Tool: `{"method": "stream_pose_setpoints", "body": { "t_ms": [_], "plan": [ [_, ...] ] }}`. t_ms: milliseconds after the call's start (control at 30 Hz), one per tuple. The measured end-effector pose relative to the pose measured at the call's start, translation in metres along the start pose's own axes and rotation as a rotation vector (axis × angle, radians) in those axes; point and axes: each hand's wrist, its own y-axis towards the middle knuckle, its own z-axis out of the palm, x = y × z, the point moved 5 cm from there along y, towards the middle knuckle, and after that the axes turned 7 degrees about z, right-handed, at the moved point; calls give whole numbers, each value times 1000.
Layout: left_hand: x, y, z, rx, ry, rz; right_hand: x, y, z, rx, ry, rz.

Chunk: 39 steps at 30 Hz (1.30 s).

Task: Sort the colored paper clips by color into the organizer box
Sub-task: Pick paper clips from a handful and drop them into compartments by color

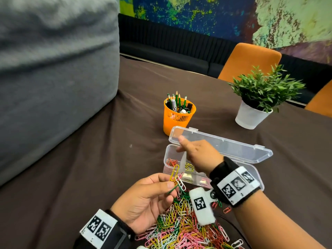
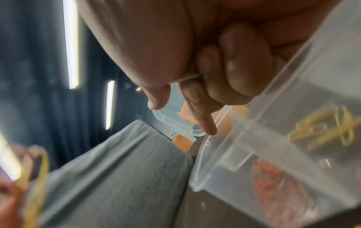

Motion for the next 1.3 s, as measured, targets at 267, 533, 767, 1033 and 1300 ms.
{"method": "stream_pose_setpoints", "body": {
  "t_ms": [267,533,767,1033,1300],
  "plan": [
    [-7,1,5,24,-24,26,-21,-9,-2,260,692,308],
    [-6,1,2,19,-28,38,-14,-15,-15,159,644,129],
    [-4,4,1,10,7,39,-50,-54,-90,-357,133,-58],
    [10,3,10,13,93,34,-119,-84,-135,-558,-289,115],
    [22,-6,31,11,285,97,-54,-133,-24,53,445,-62]
  ]
}}
